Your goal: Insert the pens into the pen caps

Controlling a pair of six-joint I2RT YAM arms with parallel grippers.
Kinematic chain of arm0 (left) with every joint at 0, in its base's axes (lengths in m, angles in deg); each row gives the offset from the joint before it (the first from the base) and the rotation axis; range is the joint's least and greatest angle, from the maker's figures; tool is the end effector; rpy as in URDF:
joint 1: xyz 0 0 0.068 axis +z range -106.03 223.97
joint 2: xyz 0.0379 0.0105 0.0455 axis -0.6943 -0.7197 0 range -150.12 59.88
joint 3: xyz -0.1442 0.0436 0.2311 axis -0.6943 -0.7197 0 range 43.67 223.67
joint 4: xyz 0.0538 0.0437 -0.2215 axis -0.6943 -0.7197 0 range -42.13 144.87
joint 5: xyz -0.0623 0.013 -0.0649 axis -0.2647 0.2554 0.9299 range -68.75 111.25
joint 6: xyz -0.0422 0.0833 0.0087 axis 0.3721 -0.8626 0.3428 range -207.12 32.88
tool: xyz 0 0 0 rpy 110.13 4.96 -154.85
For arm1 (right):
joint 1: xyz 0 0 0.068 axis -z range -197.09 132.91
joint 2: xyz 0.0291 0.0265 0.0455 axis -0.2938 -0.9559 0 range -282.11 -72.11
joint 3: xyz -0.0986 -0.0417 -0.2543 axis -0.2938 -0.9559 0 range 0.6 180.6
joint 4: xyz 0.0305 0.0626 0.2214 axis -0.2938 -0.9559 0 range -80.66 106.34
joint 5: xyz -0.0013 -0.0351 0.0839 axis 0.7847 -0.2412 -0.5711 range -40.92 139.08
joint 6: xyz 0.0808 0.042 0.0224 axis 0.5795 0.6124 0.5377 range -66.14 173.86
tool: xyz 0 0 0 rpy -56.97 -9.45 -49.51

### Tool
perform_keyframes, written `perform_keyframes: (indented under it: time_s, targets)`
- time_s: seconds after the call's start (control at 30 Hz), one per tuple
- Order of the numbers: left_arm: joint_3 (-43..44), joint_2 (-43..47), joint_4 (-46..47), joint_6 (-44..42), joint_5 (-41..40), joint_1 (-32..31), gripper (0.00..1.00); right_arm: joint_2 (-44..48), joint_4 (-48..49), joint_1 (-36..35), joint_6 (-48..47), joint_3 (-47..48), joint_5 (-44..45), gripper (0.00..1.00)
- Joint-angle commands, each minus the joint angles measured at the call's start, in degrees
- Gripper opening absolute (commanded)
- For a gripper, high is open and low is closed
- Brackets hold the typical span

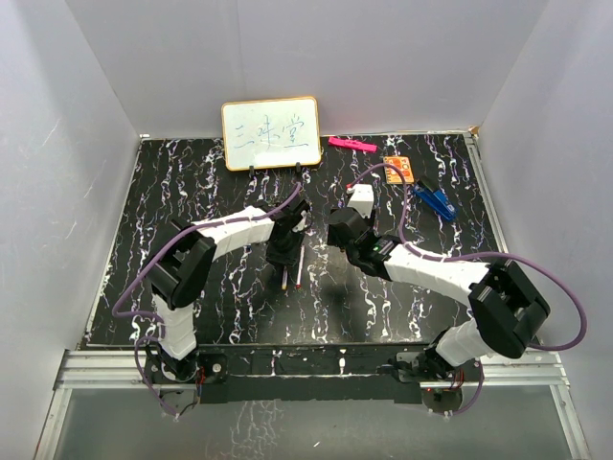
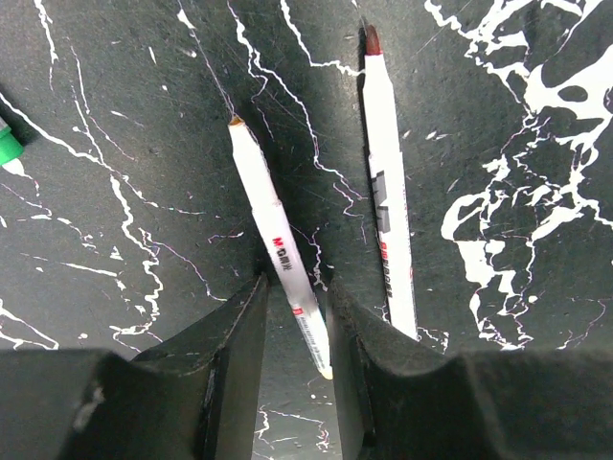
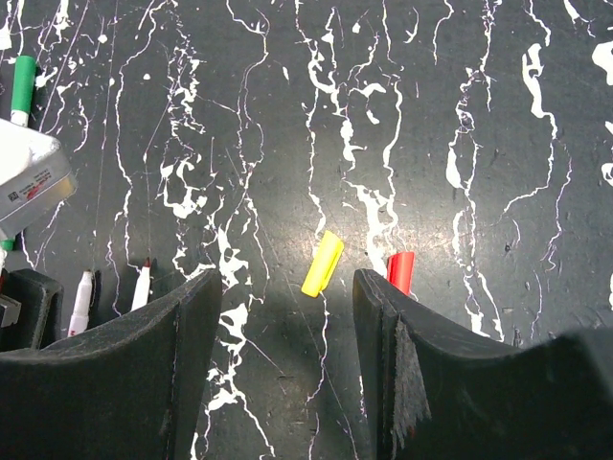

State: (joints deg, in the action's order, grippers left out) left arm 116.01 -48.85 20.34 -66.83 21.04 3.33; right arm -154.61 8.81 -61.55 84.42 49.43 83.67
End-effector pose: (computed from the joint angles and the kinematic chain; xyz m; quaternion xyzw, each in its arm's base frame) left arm 0.2772 -0.2375 0.1384 0.1739 0.9707 -0.0825 0.1438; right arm 0.2507 0.1786 0.2154 0.0166 0.8779 0.0255 0.4778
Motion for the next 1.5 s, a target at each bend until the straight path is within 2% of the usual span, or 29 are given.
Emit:
perform_keyframes:
  time_s: [0.0, 0.2, 0.37, 0.6, 0.83, 1.0, 1.23, 1.47]
  targets:
    - [-1.1, -3.3, -4.9, -1.3, 1.1, 0.1, 0.29, 0.1, 1.5, 0.3, 1.2, 1.2, 1.6, 0.55]
    - [-1.2, -5.0, -5.8, -1.3, -1.7, 0.1, 0.29, 0.1, 1.5, 0.5, 1.8, 1.1, 1.8, 0.55]
    - [-2.0, -6.1, -4.8, -0.5, -2.2, -0.1, 0.23, 0.3, 1.5, 0.6, 2.0, 0.9, 2.3, 0.55]
    - [-3.0, -10.3, -4.0, 1.2, -7.0, -2.0, 0.12, 1.3, 1.5, 1.3, 3.0, -0.1, 3.1, 0.55]
    - [-4.7, -11.7, -0.5, 2.4, -6.7, -2.5, 0.00, 2.2, 1.5, 2.2, 4.0, -0.9, 2.8, 0.55]
    - [-6.1, -11.9, 1.3, 2.9, -8.4, -2.5, 0.00, 1.9, 1.5, 2.7, 4.0, -1.5, 1.9, 0.54]
    - [-7.0, -4.3, 2.5, 3.3, -9.5, -2.5, 0.00, -0.6, -0.6, 3.0, 5.1, -0.5, 1.3, 0.51]
    - [-5.1, 7.0, 0.8, 2.5, -10.0, -2.5, 0.00, -3.2, -1.8, 3.0, 5.0, 1.9, 0.2, 0.39]
